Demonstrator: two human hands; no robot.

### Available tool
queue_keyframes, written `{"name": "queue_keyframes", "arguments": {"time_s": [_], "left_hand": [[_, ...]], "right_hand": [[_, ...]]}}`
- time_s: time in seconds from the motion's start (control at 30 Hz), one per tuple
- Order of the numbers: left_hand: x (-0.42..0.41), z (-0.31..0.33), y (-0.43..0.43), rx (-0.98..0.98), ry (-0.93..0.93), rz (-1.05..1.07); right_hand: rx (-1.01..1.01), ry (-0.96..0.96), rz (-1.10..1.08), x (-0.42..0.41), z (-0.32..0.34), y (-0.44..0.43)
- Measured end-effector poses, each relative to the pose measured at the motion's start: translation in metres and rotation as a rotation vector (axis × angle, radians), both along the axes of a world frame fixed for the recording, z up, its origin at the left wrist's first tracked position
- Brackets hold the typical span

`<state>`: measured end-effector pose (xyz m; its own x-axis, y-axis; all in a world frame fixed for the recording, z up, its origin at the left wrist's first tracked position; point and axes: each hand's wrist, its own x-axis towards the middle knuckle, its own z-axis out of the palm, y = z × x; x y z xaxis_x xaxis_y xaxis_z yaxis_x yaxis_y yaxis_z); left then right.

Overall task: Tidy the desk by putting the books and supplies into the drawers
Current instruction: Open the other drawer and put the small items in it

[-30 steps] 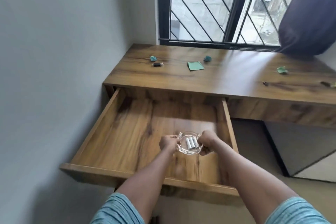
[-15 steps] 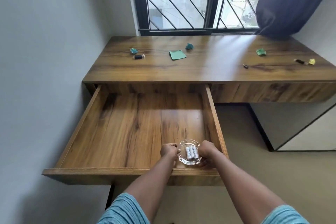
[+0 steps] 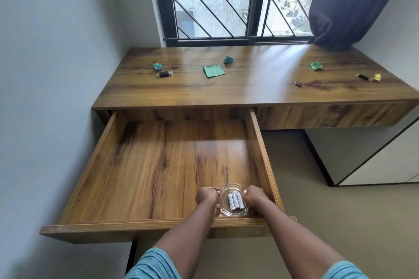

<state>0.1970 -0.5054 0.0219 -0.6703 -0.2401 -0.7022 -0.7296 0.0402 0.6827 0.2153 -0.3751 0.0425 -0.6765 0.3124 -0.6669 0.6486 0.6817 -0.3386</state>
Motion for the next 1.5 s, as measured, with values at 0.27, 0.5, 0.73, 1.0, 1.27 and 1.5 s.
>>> {"name": "queue_keyframes", "arguments": {"time_s": [0.27, 0.5, 0.73, 1.0, 1.27, 1.5], "left_hand": [[-0.015, 0.004, 0.009, -0.138, -0.028, -0.031], [-0.041, 0.039, 0.056, -0.391, 0.012, -0.114], [-0.051, 0.064, 0.142, -0.404, 0.139, -0.103], [-0.049, 0.089, 0.232, -0.506, 0.254, -0.078], [-0.085, 0.109, 0.310, -0.488, 0.395, -0.216], [-0.155, 0.115, 0.378, -0.393, 0.434, -0.269]], "right_hand": [[-0.078, -0.084, -0.047, -0.011, 0.009, 0.002], [0.103, 0.083, 0.124, -0.043, 0.022, 0.015], [-0.038, 0.360, 0.232, -0.066, 0.046, 0.076], [-0.102, 0.573, 0.141, -0.073, 0.064, 0.189], [-0.096, 0.581, 0.069, -0.107, 0.069, 0.257], [-0.002, 0.624, 0.072, -0.168, 0.076, 0.321]]}}
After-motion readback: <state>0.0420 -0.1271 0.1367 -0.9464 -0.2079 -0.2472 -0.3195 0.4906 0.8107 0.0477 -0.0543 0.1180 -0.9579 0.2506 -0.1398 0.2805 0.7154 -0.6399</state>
